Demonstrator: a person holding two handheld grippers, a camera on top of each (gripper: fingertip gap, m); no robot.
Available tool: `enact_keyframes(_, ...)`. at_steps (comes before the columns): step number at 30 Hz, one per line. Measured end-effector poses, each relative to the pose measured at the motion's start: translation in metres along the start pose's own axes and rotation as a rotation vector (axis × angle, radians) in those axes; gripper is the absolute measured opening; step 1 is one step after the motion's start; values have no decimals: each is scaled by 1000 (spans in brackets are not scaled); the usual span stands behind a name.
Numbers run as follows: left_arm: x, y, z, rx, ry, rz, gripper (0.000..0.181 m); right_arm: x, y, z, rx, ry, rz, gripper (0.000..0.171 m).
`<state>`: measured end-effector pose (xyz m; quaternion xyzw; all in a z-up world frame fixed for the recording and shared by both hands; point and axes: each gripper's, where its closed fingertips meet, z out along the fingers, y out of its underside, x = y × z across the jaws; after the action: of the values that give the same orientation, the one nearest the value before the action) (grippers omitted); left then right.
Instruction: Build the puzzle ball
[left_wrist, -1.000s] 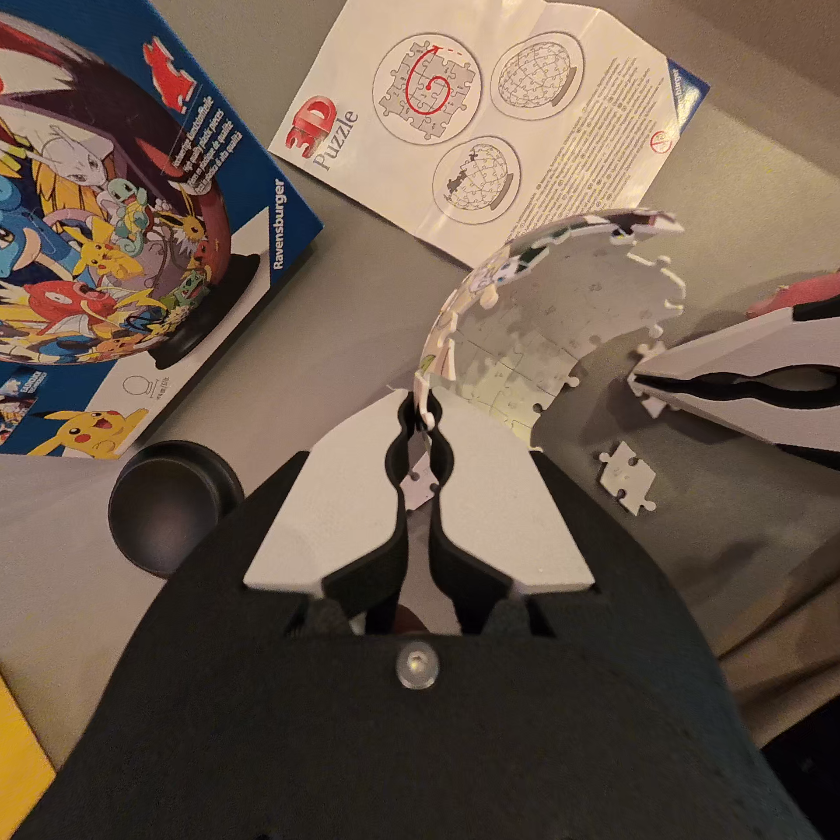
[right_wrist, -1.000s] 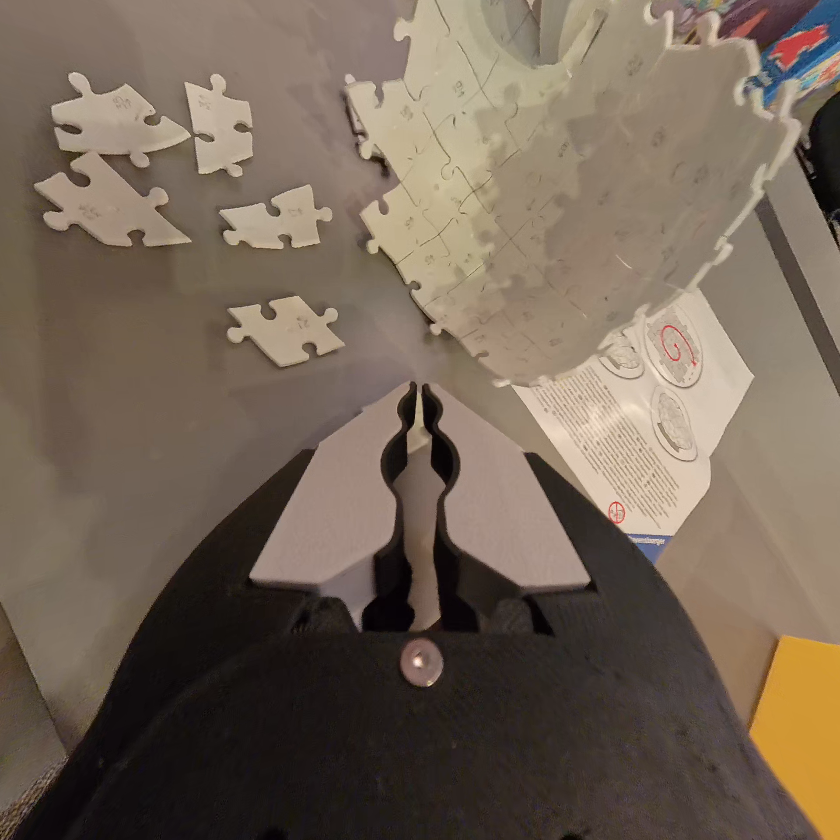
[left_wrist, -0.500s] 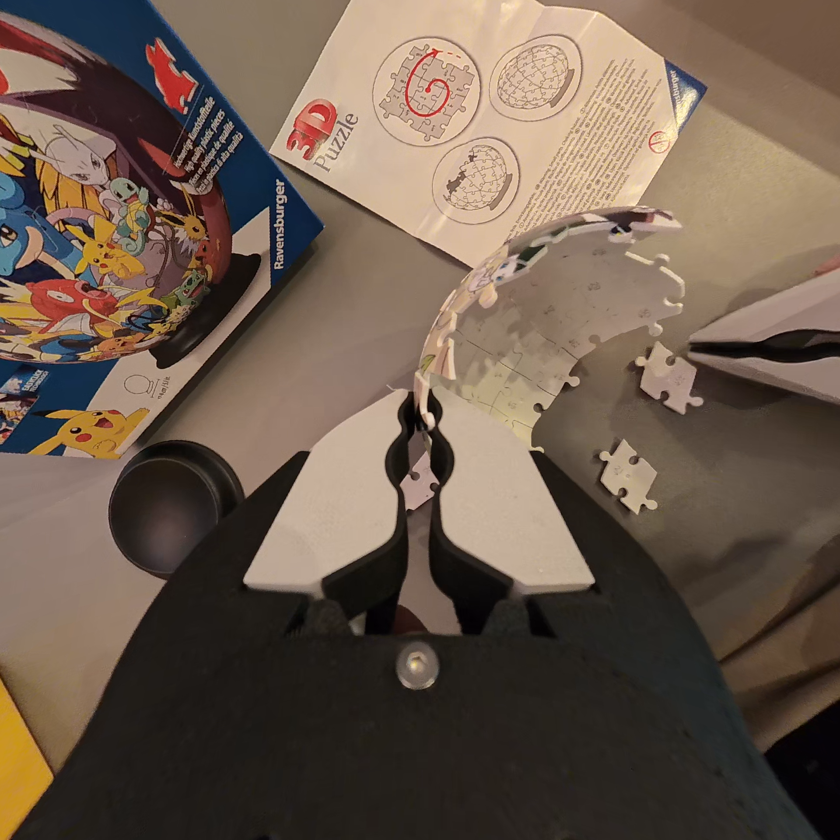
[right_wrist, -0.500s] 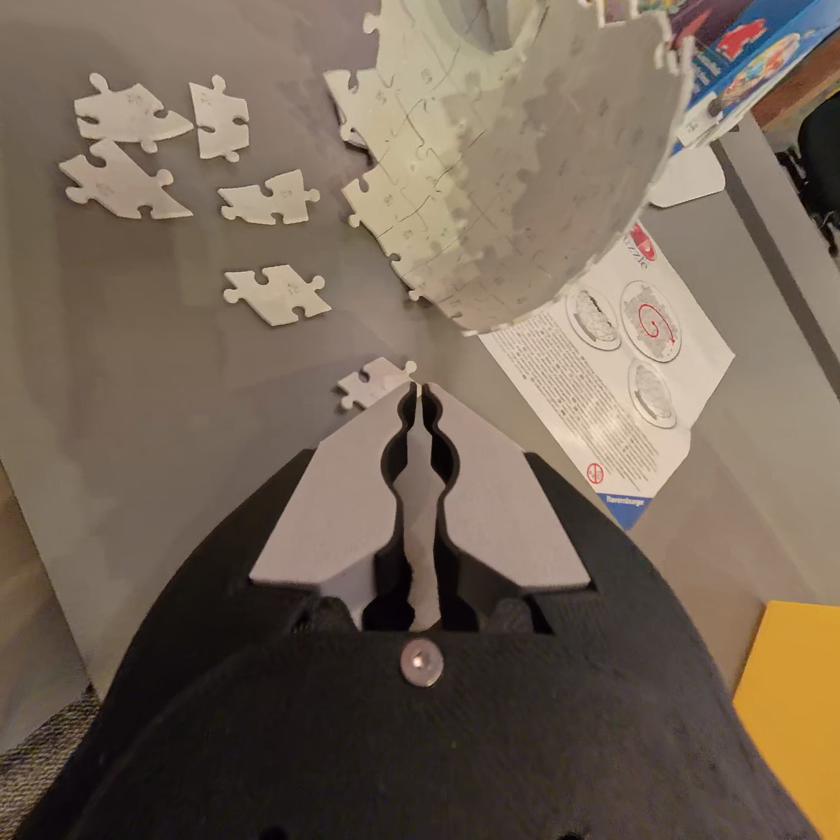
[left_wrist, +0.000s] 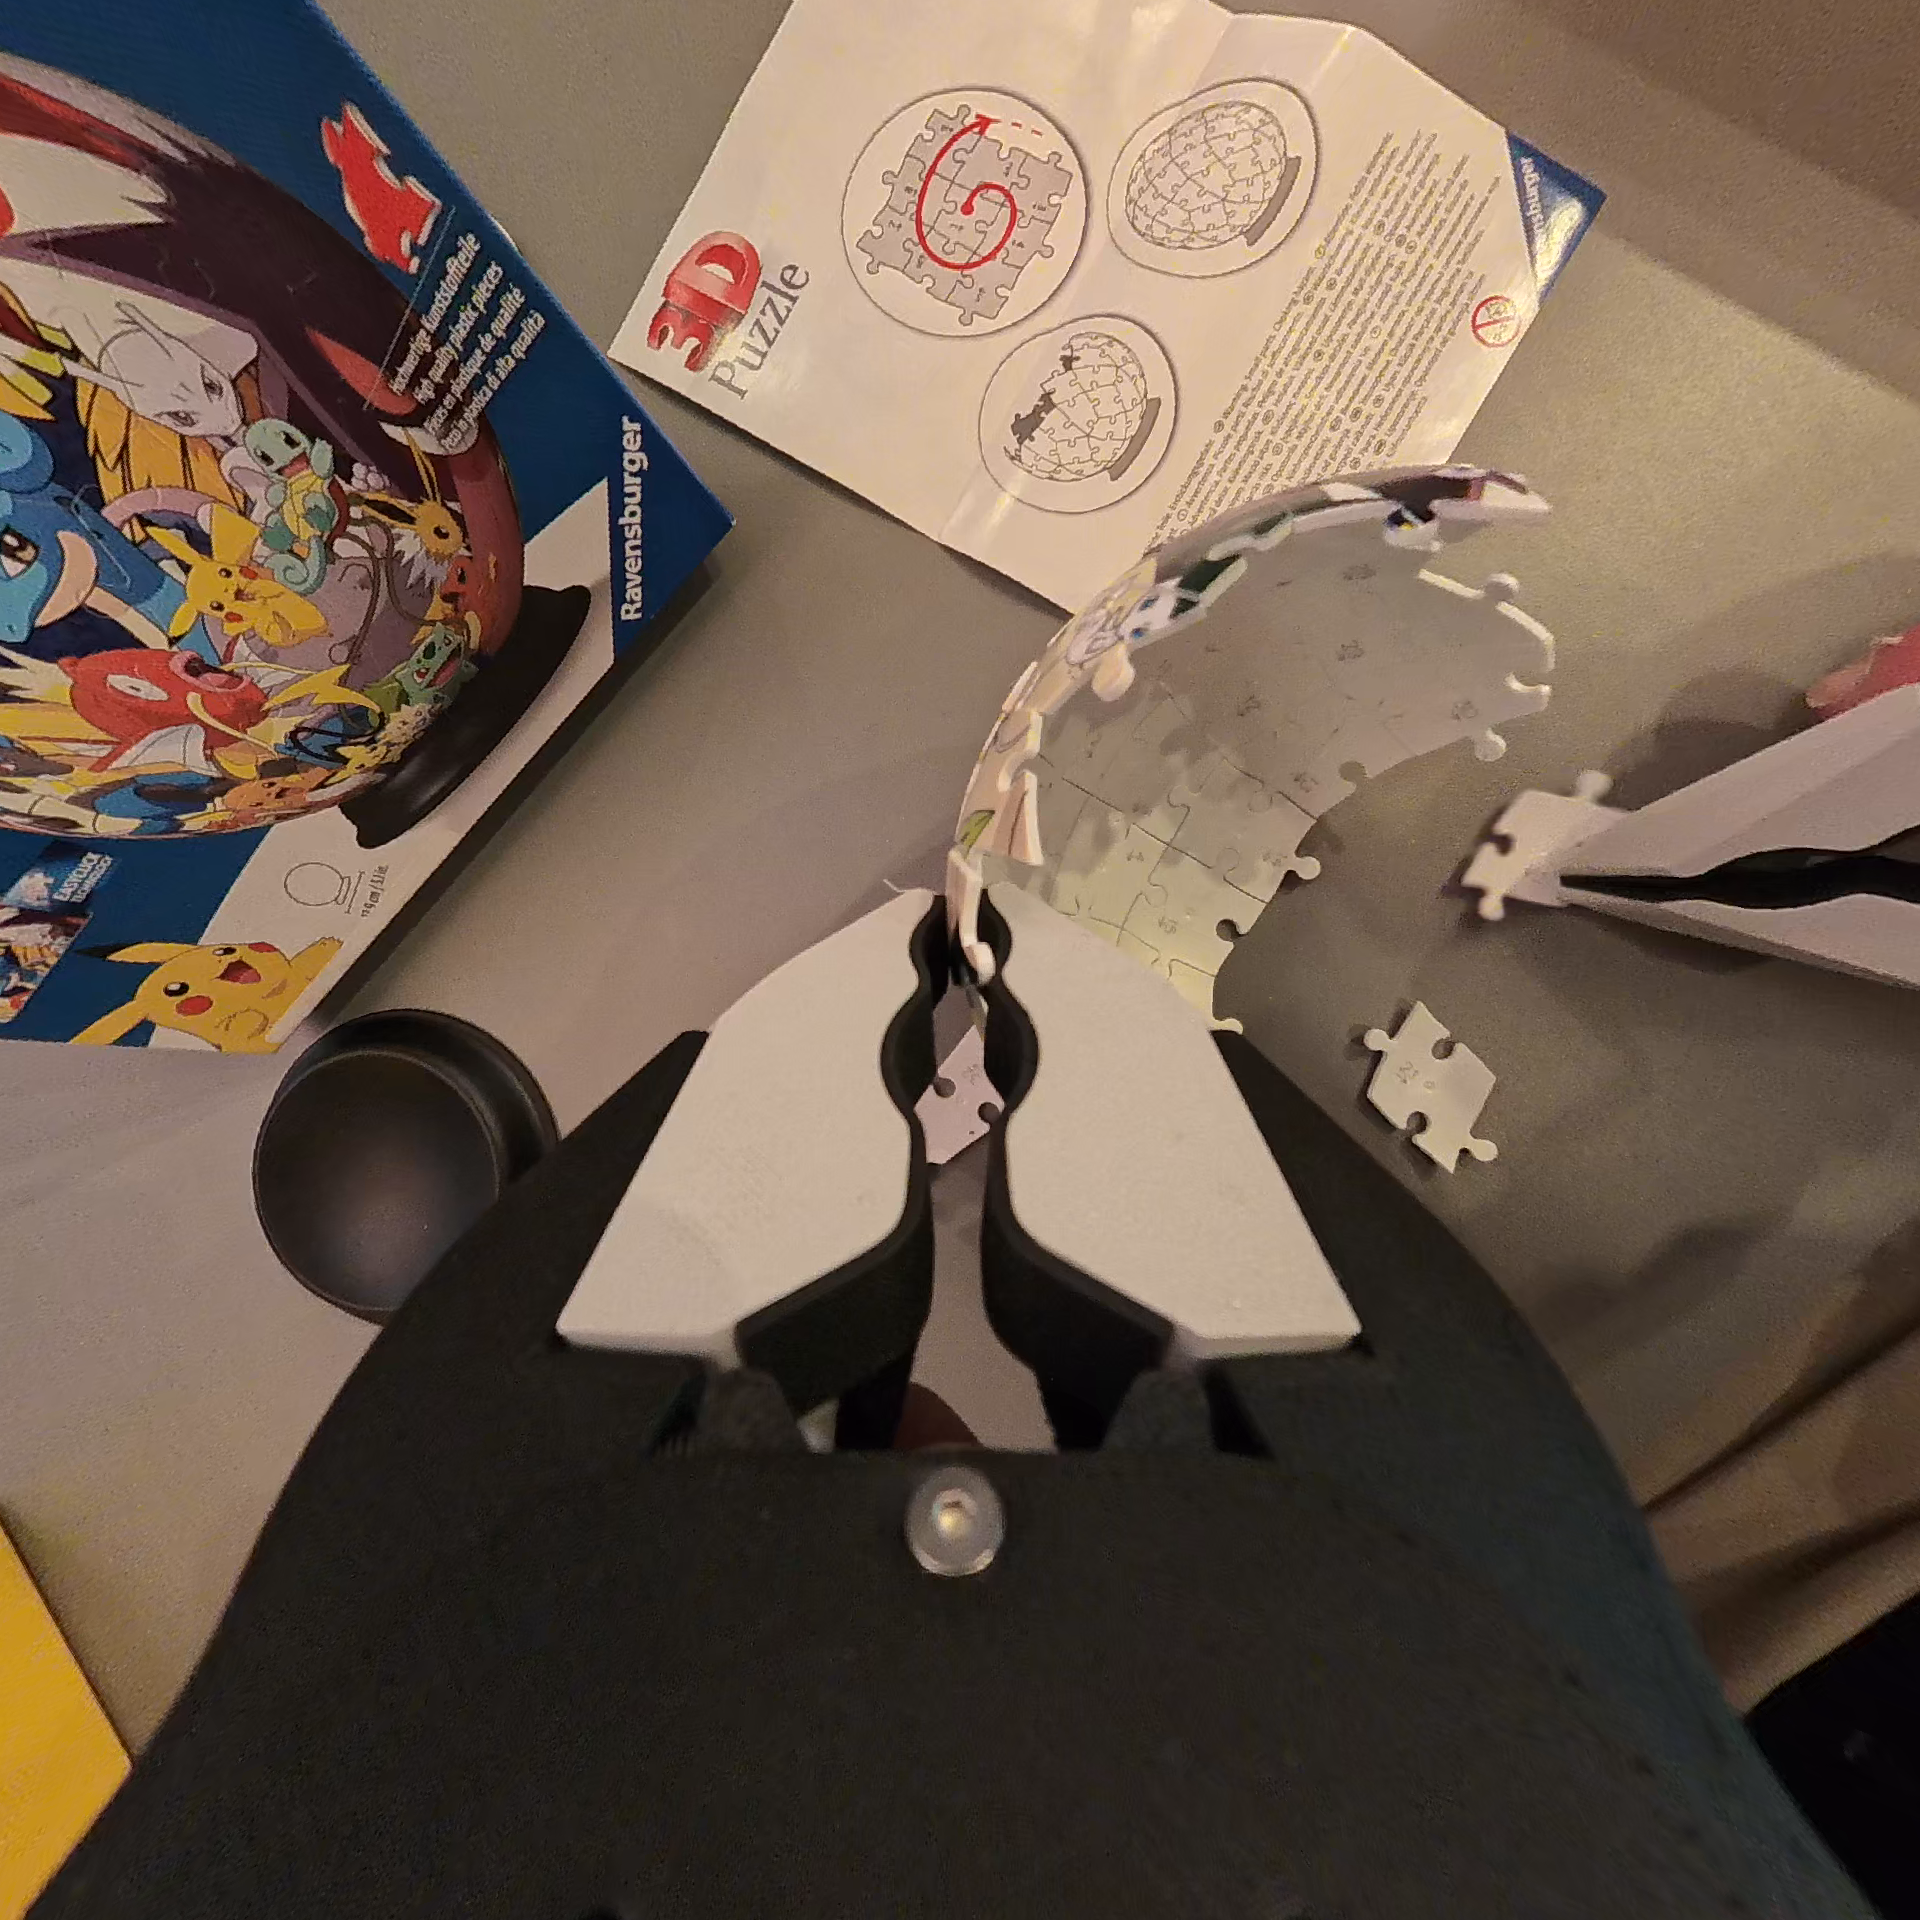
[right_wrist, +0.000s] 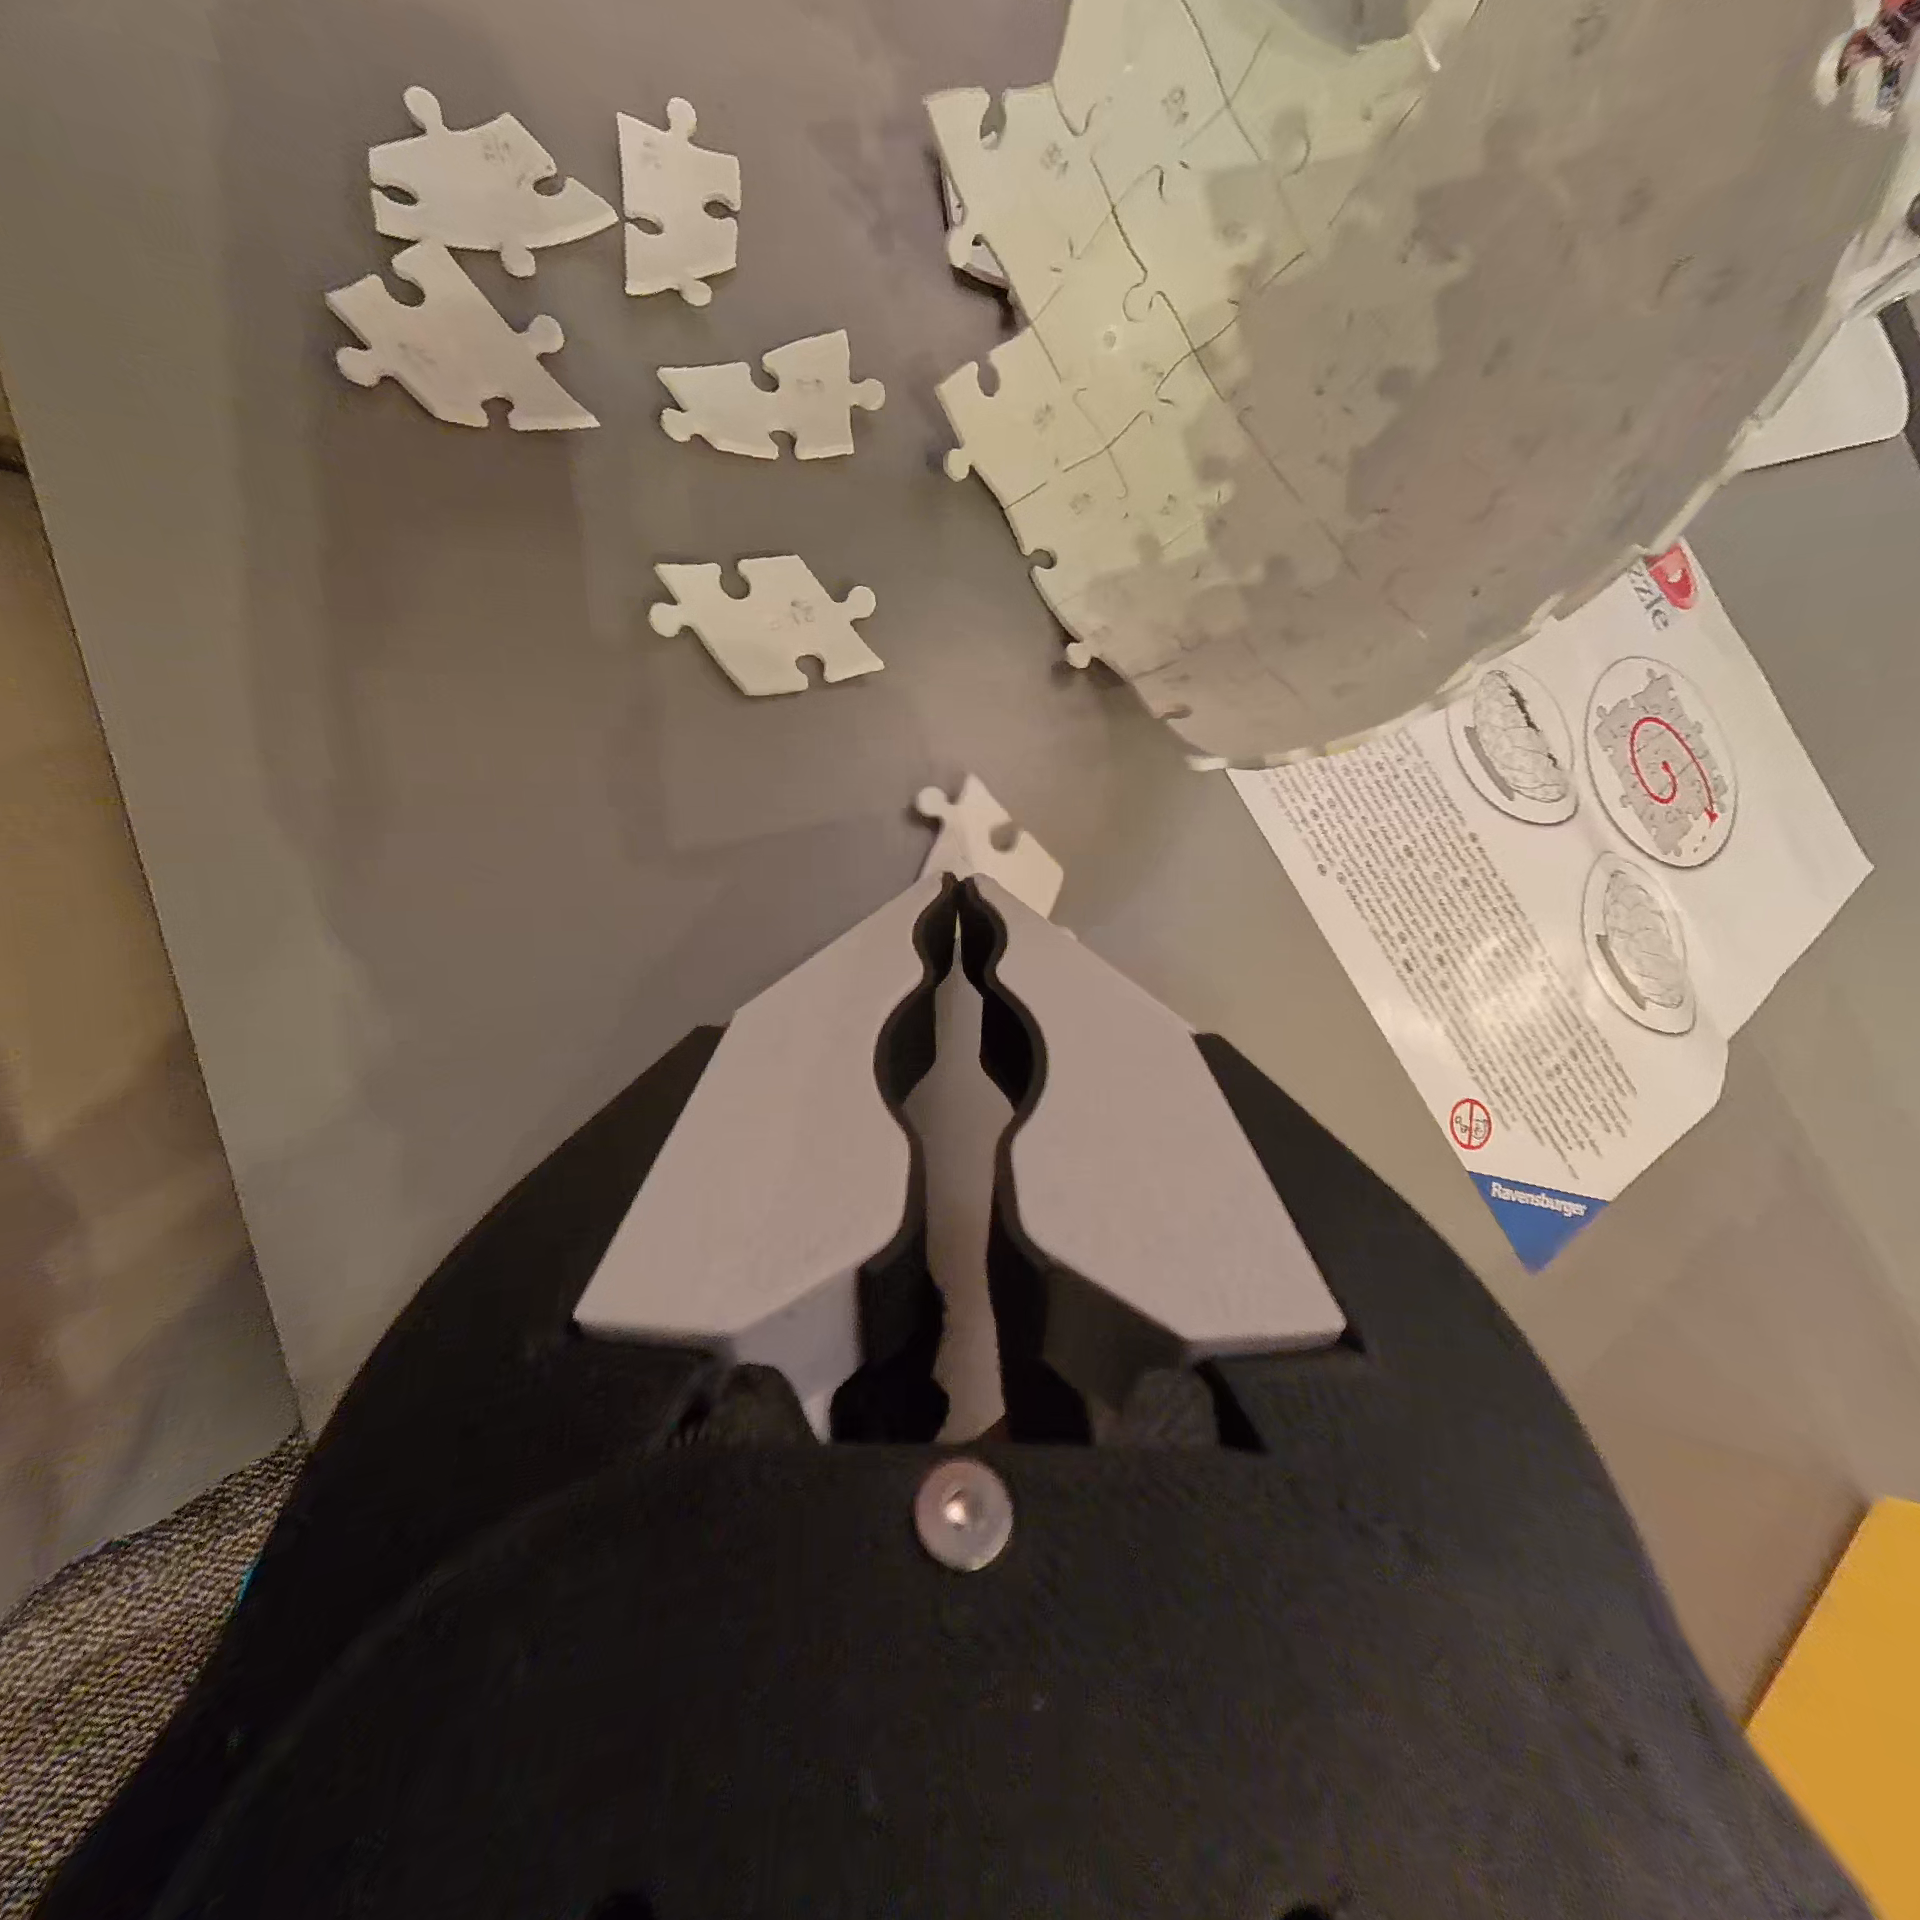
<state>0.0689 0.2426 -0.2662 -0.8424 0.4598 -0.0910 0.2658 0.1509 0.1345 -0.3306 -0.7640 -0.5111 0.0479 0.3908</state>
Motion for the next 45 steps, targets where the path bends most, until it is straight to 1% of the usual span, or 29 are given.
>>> enact_keyframes(6, 5, -1, -1, -1, 7, 13, 3, -4, -3, 1, 16, -11, 31, 0)
enact_keyframes(14, 13, -7, -2, -5, -1, 70, 3, -5, -1, -1, 34, -17, -20, 0)
enact_keyframes(20, 15, -9, -1, -6, -4, 88, 3, -8, -1, -14, 66, -50, -73, 0)
enact_keyframes(24, 17, -12, 0, -6, -5, 99, 4, -12, 1, -19, 54, -71, -63, 0)
enact_keyframes(29, 18, -13, 0, -5, -6, 107, 4, -10, 13, -16, 8, -65, -33, 0)
enact_keyframes(37, 18, -15, 1, -12, -6, 126, 4, -4, 3, -10, 36, -83, -70, 0)
enact_keyframes(42, 17, -16, 2, -13, -4, 133, 4, 4, 12, -15, -9, -62, -55, 0)
enact_keyframes(45, 18, -17, 2, -13, 0, 138, 4, 4, 13, -10, -18, -61, -50, 0)
